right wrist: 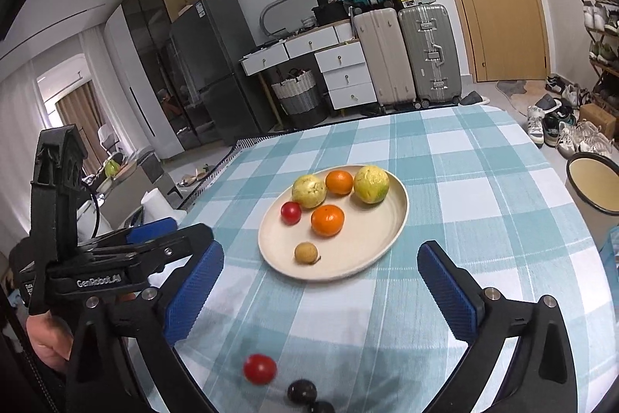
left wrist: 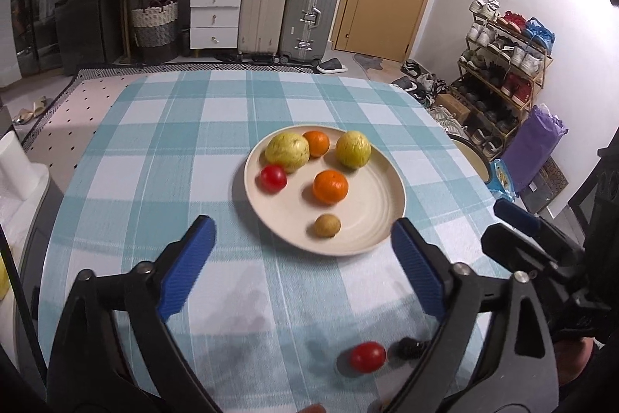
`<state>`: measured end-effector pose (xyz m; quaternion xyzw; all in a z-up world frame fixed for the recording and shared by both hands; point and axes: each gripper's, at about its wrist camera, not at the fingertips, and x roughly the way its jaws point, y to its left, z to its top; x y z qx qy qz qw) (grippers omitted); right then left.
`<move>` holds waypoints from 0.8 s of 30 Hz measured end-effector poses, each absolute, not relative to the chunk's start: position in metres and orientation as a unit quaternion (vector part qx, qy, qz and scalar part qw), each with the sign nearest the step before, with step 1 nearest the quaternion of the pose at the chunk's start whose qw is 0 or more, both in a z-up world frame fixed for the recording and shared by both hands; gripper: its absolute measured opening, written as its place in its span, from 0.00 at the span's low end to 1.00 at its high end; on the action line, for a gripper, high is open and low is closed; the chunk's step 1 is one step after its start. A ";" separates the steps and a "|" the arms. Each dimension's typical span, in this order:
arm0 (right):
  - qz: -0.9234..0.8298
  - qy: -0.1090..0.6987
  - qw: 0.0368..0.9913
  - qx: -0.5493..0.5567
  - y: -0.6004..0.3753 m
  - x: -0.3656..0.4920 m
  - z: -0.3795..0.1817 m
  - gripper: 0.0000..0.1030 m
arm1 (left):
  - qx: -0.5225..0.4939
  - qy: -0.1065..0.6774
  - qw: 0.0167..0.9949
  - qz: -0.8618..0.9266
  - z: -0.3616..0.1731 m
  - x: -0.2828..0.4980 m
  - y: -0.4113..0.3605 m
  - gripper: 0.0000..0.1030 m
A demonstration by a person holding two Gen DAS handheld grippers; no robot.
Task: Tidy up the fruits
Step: 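Grasp the brown round fruit with the left tool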
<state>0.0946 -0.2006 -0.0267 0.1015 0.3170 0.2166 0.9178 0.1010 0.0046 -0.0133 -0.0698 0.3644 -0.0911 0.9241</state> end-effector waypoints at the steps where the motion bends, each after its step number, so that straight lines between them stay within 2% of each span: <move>1: 0.216 0.317 0.918 0.100 -0.201 0.091 -0.027 1.00 | -0.071 0.363 0.925 -0.088 -0.014 0.095 0.005 0.98; 24: 0.224 0.343 0.910 0.069 -0.201 0.030 -0.054 1.00 | -0.074 0.410 0.903 -0.106 -0.069 0.010 -0.002 0.99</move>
